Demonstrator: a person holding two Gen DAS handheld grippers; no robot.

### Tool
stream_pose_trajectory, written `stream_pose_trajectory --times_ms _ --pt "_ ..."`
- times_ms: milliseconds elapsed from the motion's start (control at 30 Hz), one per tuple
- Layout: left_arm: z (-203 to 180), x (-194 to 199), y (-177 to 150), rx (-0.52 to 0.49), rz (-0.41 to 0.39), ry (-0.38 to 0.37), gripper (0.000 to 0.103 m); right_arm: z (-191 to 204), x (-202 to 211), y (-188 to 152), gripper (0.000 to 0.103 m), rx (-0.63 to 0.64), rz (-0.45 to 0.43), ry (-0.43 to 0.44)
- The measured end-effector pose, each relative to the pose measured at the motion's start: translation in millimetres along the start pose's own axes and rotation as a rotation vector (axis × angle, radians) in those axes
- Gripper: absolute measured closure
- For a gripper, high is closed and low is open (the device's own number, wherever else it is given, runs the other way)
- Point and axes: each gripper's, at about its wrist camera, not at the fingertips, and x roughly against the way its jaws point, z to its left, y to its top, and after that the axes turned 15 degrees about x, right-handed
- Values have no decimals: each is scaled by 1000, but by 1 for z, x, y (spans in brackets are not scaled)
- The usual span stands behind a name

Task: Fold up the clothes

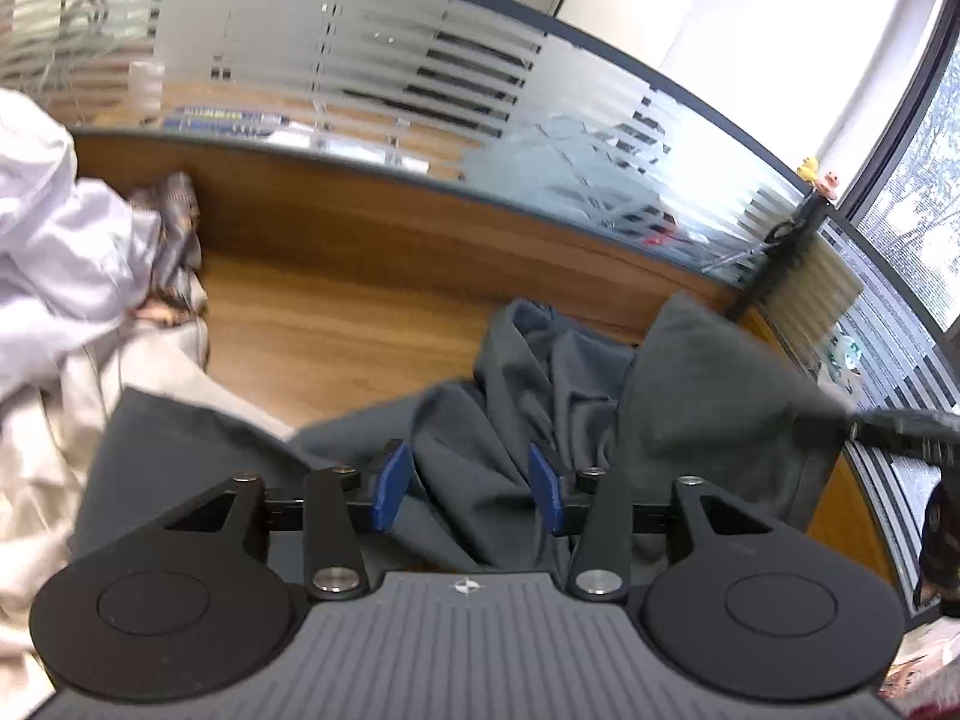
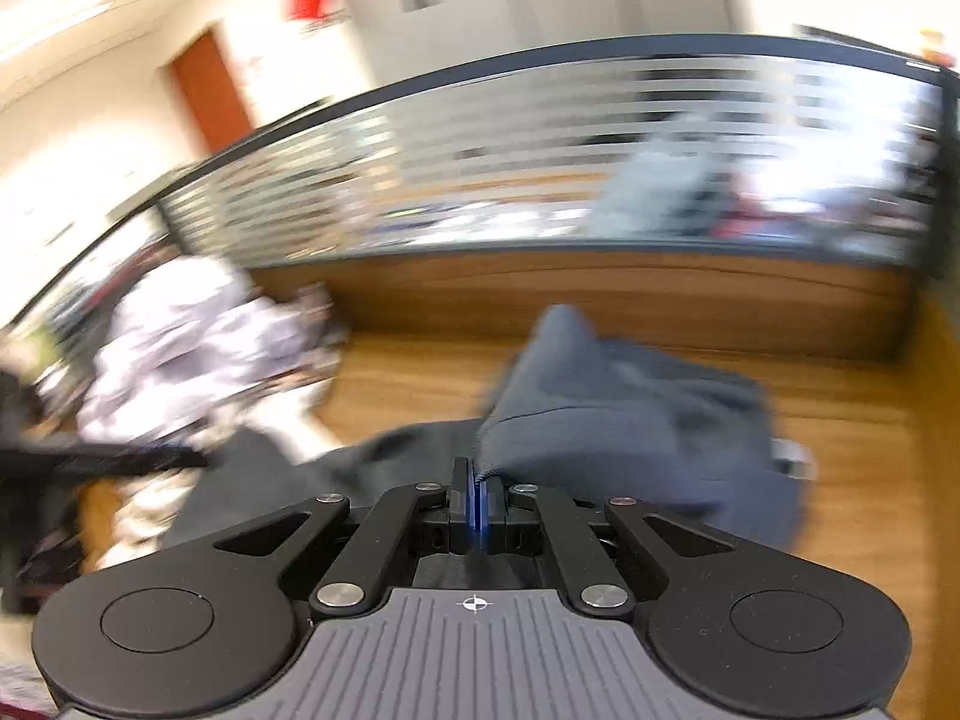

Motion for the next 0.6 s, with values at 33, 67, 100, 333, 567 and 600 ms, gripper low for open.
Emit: stream_pose_trajectory --times_ms 33,67,100,333,567,600 --pt "0 1 3 -4 -7 1 44 14 -8 3 99 40 10 39" --pt "1 2 6 -7 -14 2 43 28 -16 5 99 91 30 73" --pt "2 2 9 -11 -13 1 43 42 -24 6 99 142 50 108" --pt "4 -3 17 -16 8 14 42 76 -37 6 83 261 128 195" --pt "-25 -35 13 -50 69 -49 37 7 -5 -1 61 93 97 22" --pt "-30 -40 12 -57 79 -60 37 -3 -3 -5 58 67 98 -22"
